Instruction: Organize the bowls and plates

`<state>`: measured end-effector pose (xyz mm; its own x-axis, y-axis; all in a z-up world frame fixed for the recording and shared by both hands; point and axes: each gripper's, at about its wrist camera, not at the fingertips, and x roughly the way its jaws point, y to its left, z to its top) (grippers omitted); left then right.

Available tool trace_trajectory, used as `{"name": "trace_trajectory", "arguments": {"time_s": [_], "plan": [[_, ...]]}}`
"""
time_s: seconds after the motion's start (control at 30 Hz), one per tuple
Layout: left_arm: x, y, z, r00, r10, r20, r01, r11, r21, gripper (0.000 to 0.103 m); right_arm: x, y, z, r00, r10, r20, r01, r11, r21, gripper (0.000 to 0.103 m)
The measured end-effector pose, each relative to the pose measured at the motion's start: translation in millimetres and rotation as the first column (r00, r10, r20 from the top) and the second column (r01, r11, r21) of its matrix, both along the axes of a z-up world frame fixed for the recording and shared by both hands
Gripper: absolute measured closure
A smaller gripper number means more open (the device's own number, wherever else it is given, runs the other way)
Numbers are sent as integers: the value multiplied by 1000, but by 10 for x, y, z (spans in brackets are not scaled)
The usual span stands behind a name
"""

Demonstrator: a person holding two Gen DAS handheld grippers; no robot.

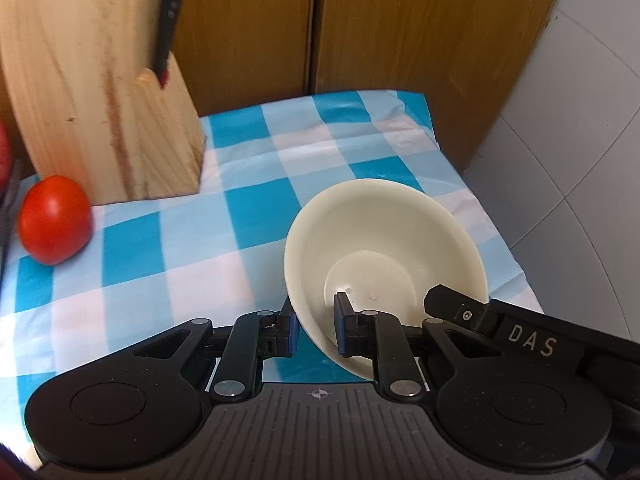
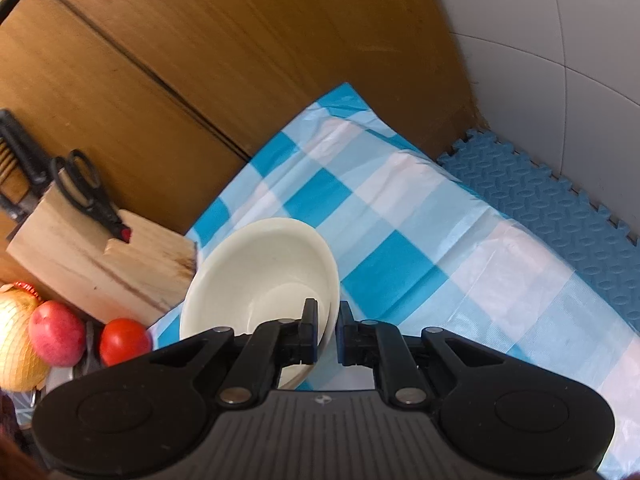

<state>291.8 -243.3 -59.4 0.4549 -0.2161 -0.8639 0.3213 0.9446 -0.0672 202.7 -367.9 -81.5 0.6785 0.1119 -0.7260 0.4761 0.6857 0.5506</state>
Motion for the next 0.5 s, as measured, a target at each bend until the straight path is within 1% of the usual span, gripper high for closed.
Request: {"name": "trace_trajectory", "arguments": {"time_s": [0.27,0.5], "plan": [[-195,313,282,998,36,61,-35,999,-8,79,-96,298,269,996,70,54,-69,997,-23,92],[-447,640,549,991,77,109,-74,997,-22,77,-209,620,524,983,153,100,-149,988,-50,92]]}}
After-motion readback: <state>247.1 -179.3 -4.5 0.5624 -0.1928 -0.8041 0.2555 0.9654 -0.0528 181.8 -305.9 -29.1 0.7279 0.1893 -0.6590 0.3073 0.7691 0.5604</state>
